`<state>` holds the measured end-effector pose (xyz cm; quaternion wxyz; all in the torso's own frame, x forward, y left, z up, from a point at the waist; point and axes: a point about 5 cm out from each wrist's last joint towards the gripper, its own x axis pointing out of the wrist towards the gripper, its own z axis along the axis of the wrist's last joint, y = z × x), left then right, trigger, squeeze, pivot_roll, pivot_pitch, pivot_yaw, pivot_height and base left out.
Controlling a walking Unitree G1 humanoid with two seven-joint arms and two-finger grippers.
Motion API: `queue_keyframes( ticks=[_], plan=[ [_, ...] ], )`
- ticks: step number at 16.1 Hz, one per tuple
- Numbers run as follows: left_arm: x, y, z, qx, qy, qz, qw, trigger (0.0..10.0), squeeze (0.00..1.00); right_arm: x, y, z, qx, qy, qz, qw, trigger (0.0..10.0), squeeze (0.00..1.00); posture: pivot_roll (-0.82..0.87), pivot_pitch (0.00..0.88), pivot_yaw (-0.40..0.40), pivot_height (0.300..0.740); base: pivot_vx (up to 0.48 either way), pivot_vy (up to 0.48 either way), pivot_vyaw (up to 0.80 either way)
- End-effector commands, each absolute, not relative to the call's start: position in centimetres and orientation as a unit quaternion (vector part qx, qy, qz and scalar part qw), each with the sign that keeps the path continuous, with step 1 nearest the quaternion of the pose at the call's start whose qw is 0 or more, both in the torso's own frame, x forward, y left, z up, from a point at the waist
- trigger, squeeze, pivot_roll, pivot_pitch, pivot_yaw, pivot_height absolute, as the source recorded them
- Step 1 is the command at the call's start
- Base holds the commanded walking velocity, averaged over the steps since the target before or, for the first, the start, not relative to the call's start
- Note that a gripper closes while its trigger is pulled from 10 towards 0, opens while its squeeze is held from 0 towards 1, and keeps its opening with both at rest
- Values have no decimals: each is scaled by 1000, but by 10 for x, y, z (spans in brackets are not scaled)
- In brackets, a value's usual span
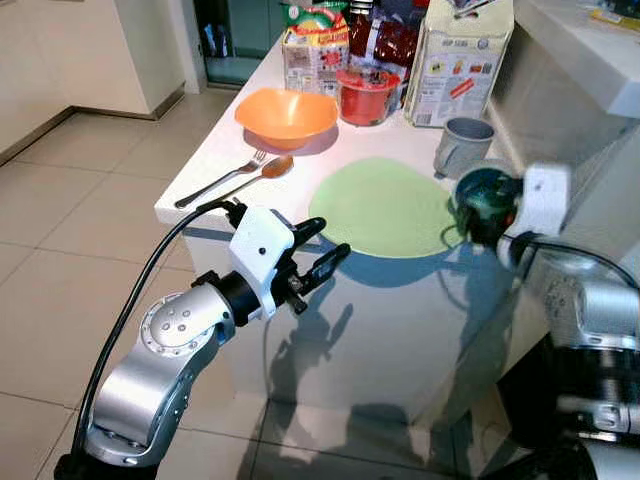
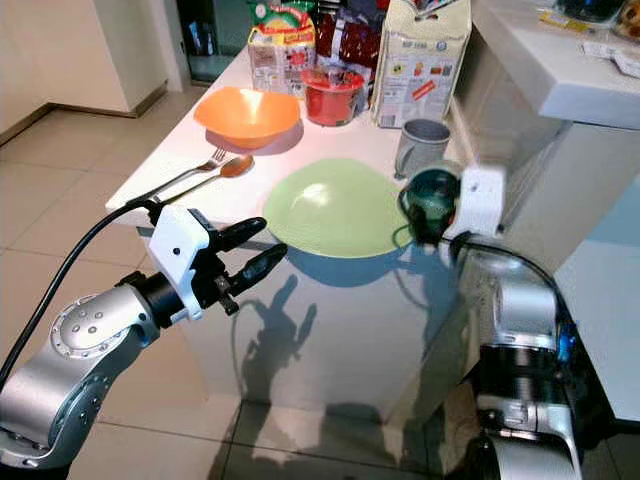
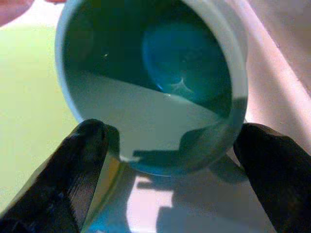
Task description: Setting the table
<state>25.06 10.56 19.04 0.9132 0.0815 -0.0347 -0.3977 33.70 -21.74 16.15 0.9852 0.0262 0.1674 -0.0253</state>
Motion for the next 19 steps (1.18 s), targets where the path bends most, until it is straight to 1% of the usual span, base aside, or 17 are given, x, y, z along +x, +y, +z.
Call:
queue_keyframes(
  ticks=[1, 4, 8, 11, 14, 17, 18, 19],
  plan=[
    [250, 103, 191, 90, -34, -406, 909, 10000, 0, 336, -213, 160, 26, 179, -22, 983, 10000, 0, -12, 0, -27, 740, 0, 0, 0],
    [250, 105, 192, 91, -35, -402, 911, 10000, 0, 333, -209, 162, 28, 179, -23, 983, 10000, 0, -13, 0, -28, 740, 0, 0, 0],
    [251, 104, 193, 95, -40, -397, 912, 10000, 0, 334, -215, 173, 27, 155, -33, 987, 10000, 0, -14, 0, -27, 740, 0, 0, 0],
    [253, 106, 195, 98, -45, -390, 915, 10000, 0, 340, -211, 200, 112, 106, -21, 988, 10000, 0, -14, 0, -25, 740, 0, 0, 0],
    [253, 106, 196, 98, -46, -390, 914, 10000, 0, 343, -214, 214, 141, 79, -29, 987, 10000, 0, -13, 0, -22, 740, 0, 0, 0],
    [253, 106, 196, 100, -47, -390, 914, 10000, 0, 343, -220, 214, 138, 83, -38, 986, 10000, 0, -12, 0, -21, 740, 0, 0, 0],
    [253, 106, 196, 101, -47, -390, 914, 10000, 0, 343, -223, 212, 112, 89, -42, 989, 10000, 0, -12, 0, -21, 740, 0, 0, 0],
    [253, 106, 196, 101, -47, -391, 914, 10000, 0, 342, -228, 210, 69, 93, -50, 992, 10000, 0, -12, 0, -21, 740, 0, 0, 0]
  ],
)
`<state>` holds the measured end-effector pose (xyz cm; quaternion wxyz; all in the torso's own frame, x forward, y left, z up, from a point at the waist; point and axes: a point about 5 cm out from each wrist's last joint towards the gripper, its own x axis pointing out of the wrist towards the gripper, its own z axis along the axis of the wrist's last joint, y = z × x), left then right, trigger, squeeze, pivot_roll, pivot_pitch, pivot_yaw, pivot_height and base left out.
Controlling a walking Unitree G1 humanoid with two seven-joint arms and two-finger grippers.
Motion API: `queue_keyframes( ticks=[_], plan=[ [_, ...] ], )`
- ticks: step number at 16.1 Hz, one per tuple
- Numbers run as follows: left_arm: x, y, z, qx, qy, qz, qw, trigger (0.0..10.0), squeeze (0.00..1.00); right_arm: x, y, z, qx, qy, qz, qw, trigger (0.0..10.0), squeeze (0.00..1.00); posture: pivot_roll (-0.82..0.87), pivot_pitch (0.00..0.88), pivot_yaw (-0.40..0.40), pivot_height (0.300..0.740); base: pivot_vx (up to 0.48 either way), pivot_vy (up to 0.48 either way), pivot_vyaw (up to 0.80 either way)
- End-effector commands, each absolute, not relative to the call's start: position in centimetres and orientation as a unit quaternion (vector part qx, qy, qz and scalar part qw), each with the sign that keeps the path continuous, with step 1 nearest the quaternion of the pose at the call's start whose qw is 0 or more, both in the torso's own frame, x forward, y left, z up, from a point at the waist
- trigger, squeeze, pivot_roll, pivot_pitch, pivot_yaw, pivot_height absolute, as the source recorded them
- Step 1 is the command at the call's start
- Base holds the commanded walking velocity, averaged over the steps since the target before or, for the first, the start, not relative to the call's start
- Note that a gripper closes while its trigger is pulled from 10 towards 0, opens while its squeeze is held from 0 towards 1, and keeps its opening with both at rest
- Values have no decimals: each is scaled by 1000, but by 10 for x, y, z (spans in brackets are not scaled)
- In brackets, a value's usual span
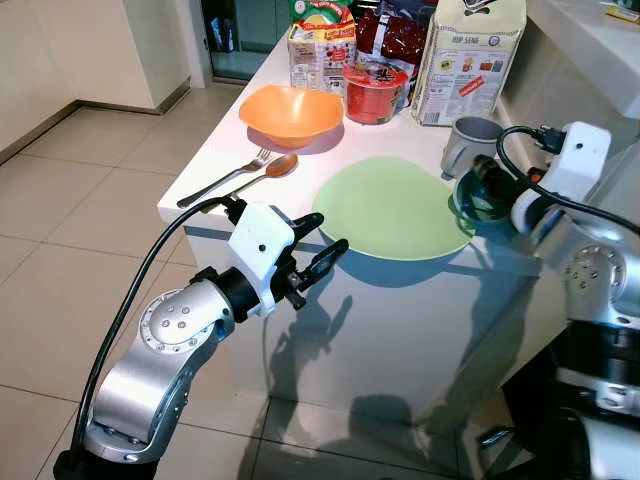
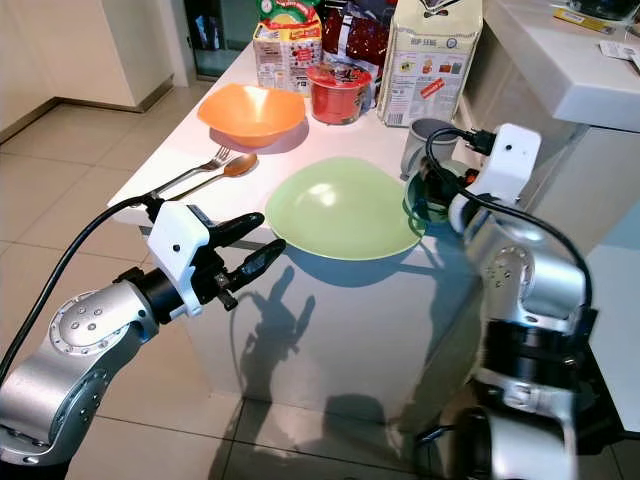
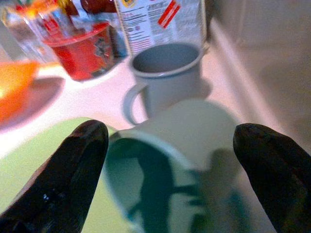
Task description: Setting the table
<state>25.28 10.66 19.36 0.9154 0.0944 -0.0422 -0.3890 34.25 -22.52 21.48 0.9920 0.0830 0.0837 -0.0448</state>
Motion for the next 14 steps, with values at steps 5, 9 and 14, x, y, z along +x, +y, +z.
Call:
queue_keyframes(
  ticks=[5, 9, 14],
  plan=[
    [253, 106, 196, 102, -46, -392, 913, 10000, 0, 336, -233, 211, -8, 96, -38, 995, 10000, 0, -14, 0, -16, 740, 0, 0, 0],
    [253, 105, 196, 102, -44, -393, 913, 10000, 0, 323, -214, 212, -11, 38, 24, 999, 10000, 0, -12, 0, -13, 740, 0, 0, 0],
    [251, 107, 196, 102, -42, -391, 914, 10000, 0, 307, -219, 216, -119, 2, 34, 992, 10000, 0, -12, 0, -14, 740, 0, 0, 0]
  ],
)
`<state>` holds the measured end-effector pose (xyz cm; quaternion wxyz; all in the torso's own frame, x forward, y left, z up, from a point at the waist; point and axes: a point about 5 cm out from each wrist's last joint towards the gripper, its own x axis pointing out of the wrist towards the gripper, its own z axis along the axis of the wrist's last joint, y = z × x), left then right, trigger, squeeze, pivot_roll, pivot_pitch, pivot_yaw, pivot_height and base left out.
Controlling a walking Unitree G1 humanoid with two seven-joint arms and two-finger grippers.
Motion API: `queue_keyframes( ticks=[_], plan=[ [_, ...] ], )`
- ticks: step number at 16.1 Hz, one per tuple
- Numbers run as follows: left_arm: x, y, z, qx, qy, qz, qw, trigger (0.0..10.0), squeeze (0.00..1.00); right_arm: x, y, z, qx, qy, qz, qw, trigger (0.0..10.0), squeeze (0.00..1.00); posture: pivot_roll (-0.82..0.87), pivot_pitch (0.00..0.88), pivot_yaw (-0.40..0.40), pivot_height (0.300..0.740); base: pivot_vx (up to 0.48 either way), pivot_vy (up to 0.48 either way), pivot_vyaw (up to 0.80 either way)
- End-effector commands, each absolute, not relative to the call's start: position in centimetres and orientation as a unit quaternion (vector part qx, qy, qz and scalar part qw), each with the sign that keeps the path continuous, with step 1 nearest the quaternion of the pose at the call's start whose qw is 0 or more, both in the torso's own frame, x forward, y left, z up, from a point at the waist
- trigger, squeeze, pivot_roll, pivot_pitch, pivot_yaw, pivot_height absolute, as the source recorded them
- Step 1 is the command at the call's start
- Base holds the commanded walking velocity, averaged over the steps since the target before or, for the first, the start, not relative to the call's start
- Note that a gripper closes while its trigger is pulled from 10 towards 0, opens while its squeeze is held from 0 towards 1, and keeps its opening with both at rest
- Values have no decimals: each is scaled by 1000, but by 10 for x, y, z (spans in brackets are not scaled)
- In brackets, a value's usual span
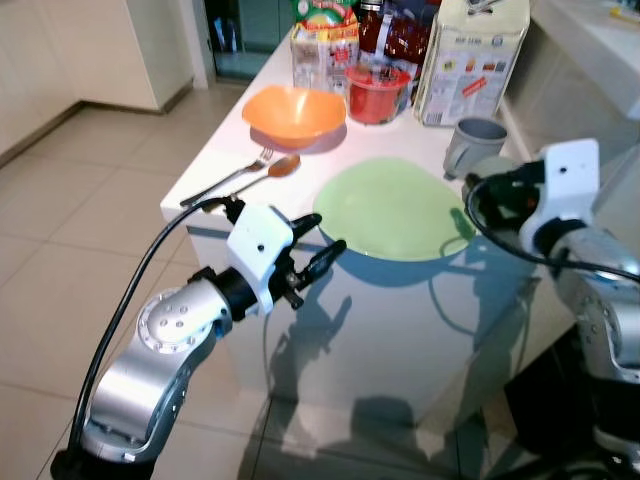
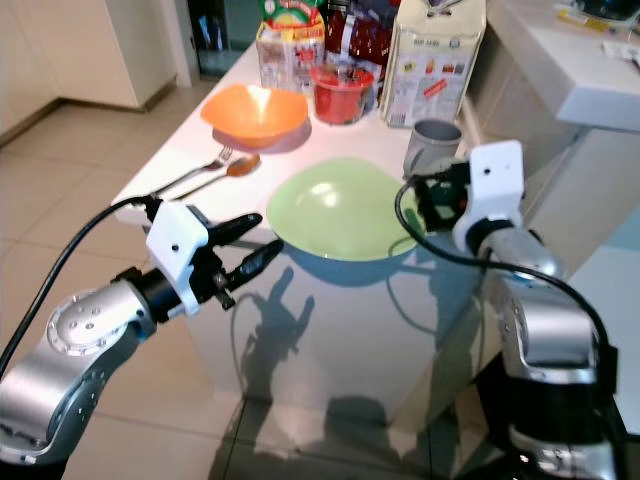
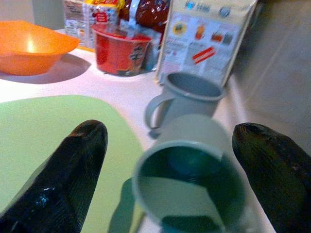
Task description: Setting the table
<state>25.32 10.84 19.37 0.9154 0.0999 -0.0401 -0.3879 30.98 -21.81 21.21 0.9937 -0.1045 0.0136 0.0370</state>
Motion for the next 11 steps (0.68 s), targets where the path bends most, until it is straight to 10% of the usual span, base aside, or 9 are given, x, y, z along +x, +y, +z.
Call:
queue_keyframes(
  ticks=[1, 11],
  plan=[
    [251, 107, 196, 102, -42, -391, 914, 10000, 0, 306, -220, 217, -127, -1, 31, 991, 10000, 0, -12, 0, -14, 740, 0, 0, 0],
    [249, 105, 195, 100, -39, -400, 910, 10000, 0, 312, -244, 196, -395, 54, 2, 917, 10000, 0, -9, 0, -7, 740, 0, 0, 0]
  ],
)
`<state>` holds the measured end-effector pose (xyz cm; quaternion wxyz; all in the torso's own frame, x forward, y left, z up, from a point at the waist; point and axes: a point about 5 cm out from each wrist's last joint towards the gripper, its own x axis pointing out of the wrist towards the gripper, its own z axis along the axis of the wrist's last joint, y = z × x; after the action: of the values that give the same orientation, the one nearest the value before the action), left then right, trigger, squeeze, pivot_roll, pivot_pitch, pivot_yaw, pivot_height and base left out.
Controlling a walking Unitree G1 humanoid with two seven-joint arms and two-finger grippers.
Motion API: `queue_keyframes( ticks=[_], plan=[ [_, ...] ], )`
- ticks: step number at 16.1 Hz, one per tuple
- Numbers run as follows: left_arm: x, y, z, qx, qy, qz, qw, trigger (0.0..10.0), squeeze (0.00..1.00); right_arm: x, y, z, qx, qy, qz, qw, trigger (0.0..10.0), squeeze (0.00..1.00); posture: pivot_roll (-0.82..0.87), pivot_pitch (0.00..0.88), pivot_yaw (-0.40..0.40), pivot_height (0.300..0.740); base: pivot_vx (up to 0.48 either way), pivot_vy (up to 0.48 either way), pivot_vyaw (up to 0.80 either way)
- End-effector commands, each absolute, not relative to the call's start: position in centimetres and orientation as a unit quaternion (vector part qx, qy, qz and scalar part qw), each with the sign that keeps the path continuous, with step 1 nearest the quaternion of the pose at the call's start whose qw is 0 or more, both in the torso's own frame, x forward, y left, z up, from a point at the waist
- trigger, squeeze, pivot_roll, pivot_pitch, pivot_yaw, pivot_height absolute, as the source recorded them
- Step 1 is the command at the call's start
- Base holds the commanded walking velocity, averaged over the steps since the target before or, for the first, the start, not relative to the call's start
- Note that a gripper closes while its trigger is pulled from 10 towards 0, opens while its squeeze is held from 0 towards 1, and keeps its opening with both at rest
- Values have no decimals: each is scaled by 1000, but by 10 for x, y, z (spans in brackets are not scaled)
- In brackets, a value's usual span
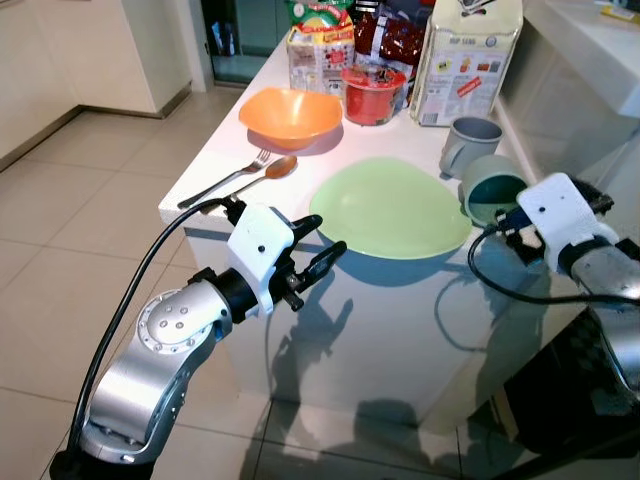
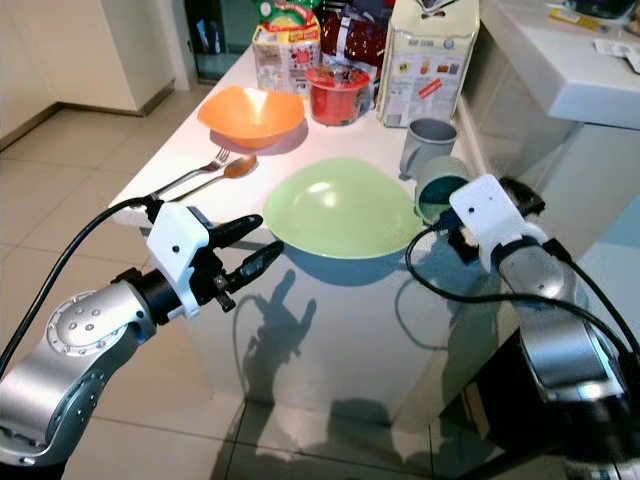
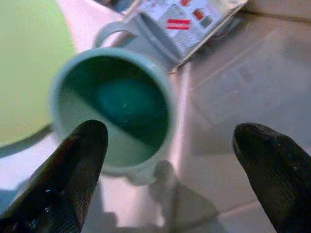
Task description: Setting the table
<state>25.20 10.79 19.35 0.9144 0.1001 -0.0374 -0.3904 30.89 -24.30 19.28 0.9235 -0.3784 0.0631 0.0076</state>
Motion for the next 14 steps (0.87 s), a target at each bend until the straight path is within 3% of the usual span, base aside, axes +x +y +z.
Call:
queue_keyframes(
  ticks=[1, 6, 7, 8, 14],
  plan=[
    [249, 105, 195, 101, -39, -400, 910, 10000, 0, 317, -245, 196, -403, 50, -8, 914, 10000, 0, -9, 0, -7, 740, 0, 0, 0],
    [251, 103, 195, 101, -41, -401, 909, 10000, 0, 350, -244, 188, -407, 32, -33, 912, 10000, 0, -4, 0, -8, 740, 0, 0, 0],
    [251, 103, 195, 101, -41, -401, 909, 10000, 0, 357, -242, 186, -399, 33, -31, 916, 1412, 0, 0, 0, -10, 740, 0, 0, 0],
    [251, 103, 196, 102, -42, -400, 910, 10000, 0, 362, -241, 186, -398, 32, -28, 917, 0, 0, 4, 0, -13, 740, 0, 0, 0],
    [251, 105, 197, 103, -43, -394, 912, 10000, 0, 371, -235, 186, -391, 15, -8, 920, 0, 0, 3, 0, -17, 740, 0, 0, 0]
  ],
)
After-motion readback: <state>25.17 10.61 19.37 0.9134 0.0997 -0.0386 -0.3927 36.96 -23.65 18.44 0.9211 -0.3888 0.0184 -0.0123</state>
